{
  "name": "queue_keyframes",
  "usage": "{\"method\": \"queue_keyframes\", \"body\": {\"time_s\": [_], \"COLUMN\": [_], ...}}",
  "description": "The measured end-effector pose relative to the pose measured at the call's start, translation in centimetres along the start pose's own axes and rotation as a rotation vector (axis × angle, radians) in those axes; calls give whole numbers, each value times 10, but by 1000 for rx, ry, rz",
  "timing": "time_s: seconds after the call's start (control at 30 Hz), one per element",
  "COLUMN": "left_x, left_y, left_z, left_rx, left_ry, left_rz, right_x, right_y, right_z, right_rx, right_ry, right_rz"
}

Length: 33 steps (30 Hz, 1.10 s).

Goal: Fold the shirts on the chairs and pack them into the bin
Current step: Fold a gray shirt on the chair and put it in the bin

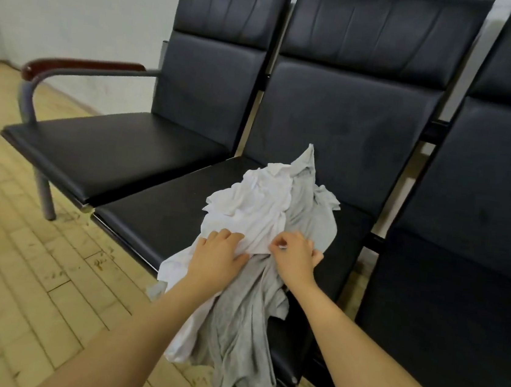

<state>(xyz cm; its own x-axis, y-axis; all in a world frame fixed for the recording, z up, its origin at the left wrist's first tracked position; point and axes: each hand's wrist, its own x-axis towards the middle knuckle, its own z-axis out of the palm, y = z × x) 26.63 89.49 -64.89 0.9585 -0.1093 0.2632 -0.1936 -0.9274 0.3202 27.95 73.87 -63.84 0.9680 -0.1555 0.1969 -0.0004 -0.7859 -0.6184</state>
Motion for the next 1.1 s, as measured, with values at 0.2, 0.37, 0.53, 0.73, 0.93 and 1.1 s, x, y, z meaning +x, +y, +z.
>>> {"method": "queue_keyframes", "body": {"time_s": [0.2,0.37,0.53,0.73,0.93,1.1], "left_x": [-4,-15,-23,-28,-32,-41], "left_y": [0,11,22,50,82,89], "left_z": [0,0,-4,-7,7,25], "left_rx": [-134,-134,-148,-220,-227,-146], "left_ry": [89,69,59,24,-6,-98], "left_rz": [156,301,302,309,295,335], "right_x": [-13,-19,-26,-38,-57,-74], "right_y": [22,16,17,48,86,115], "right_z": [-17,-17,-29,-85,-120,-127], "right_rx": [-43,-104,32,178,184,54], "right_ry": [-17,-38,153,317,306,216], "right_rz": [51,55,-2,-14,12,-30]}}
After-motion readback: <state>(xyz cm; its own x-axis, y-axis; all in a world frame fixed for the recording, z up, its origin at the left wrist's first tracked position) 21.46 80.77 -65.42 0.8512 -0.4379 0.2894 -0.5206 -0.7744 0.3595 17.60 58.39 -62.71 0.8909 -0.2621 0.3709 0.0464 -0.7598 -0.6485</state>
